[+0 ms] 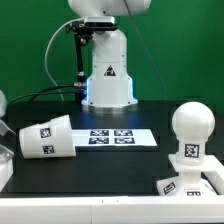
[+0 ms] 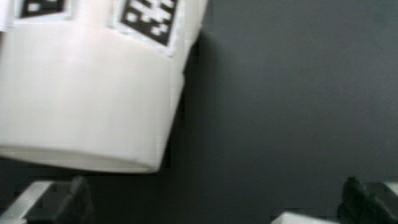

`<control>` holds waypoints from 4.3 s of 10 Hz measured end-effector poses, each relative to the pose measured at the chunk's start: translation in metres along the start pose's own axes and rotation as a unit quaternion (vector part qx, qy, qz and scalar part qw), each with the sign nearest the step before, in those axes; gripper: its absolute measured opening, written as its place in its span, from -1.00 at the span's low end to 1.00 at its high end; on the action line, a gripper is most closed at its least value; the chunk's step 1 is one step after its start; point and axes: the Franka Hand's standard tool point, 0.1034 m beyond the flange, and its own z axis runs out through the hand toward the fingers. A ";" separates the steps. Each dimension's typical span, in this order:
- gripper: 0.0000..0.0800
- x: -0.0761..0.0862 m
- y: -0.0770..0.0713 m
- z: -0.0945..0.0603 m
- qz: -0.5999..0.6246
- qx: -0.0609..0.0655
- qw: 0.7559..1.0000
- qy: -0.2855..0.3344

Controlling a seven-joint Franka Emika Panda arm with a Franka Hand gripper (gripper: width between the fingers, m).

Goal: Assemble lamp

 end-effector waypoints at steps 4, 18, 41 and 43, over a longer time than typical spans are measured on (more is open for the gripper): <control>0.75 0.000 0.002 0.006 0.002 0.001 1.000 0.014; 0.75 -0.014 0.014 0.024 0.025 -0.036 0.988 -0.145; -0.88 -0.076 -0.030 0.032 0.002 -0.054 0.991 -0.124; -0.88 -0.115 -0.058 0.016 -0.015 -0.058 0.994 -0.089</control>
Offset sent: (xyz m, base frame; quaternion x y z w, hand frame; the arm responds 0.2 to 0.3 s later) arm 0.0000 0.0000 0.0000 0.0000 0.0000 0.0000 1.0000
